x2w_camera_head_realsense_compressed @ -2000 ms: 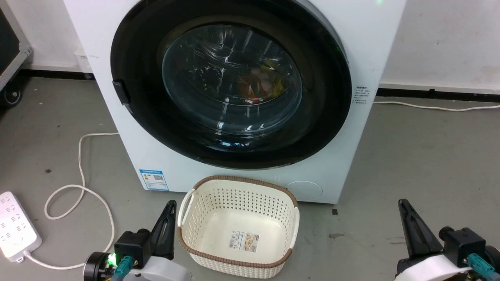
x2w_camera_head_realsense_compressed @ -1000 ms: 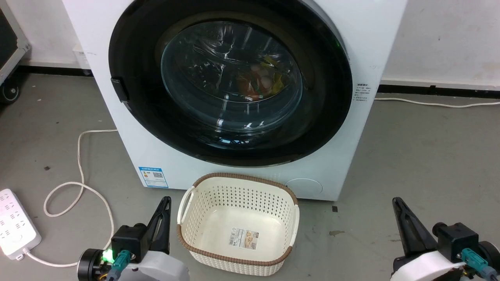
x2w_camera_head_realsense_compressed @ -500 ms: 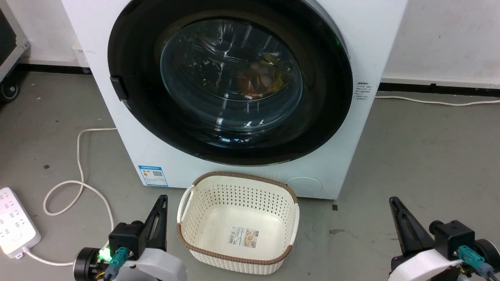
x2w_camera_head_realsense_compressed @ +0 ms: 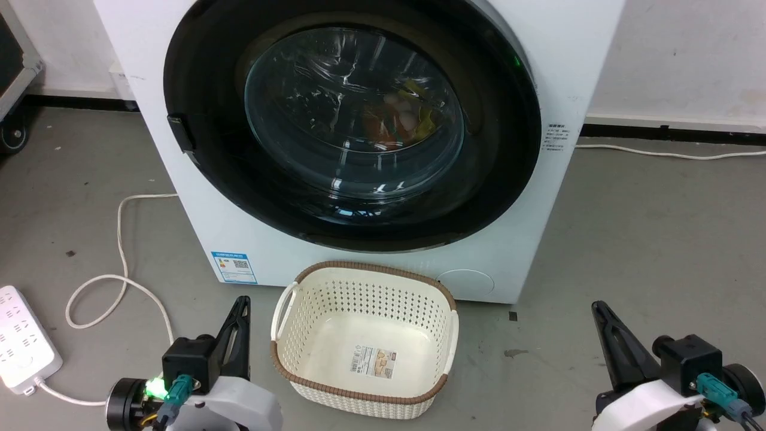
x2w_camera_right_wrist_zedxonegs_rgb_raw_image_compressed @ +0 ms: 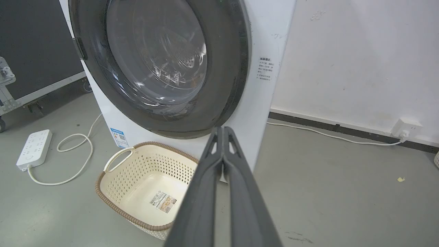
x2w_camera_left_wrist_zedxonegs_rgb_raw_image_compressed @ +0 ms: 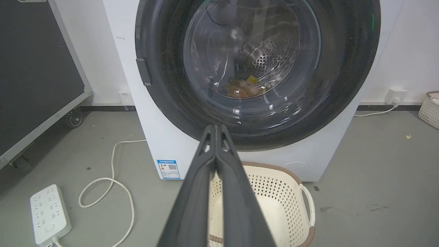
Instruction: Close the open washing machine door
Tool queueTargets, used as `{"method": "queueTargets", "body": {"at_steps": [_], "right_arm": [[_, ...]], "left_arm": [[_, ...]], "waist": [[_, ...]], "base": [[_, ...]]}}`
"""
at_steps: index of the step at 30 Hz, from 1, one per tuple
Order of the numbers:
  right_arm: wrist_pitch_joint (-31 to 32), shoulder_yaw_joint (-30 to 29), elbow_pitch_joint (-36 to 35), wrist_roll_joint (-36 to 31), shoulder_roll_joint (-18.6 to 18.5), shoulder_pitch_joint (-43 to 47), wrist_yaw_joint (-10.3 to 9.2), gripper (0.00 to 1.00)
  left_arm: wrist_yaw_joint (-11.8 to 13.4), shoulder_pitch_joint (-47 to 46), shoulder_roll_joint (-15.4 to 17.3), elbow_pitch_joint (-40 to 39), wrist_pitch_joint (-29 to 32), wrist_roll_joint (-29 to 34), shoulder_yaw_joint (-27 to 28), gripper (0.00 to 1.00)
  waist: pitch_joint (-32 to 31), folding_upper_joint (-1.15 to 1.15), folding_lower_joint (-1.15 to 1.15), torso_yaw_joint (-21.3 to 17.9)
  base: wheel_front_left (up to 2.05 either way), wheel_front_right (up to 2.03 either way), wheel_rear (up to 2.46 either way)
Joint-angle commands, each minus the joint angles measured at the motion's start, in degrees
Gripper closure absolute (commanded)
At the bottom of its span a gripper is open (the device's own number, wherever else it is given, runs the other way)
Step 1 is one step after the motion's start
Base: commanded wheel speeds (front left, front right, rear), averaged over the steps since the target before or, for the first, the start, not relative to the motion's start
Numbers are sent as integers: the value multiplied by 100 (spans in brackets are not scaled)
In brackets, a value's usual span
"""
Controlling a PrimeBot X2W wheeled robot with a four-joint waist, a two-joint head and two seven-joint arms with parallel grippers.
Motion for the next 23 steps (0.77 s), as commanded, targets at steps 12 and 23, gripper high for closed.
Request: {"method": "queueTargets", "body": {"at_steps": [12, 23], "right_arm": [[155, 65, -139, -54, 26, -46, -4, 100], [284, 113, -218, -71, 29, -51, -4, 100]], "left_arm": [[98, 72, 3, -154, 167, 110, 54, 100], [157, 79, 3, -253, 296, 157, 95, 100]], "waist": [[31, 0, 0, -1], [58, 0, 0, -2]], "base": [[0, 0, 0], [0, 0, 0]]}}
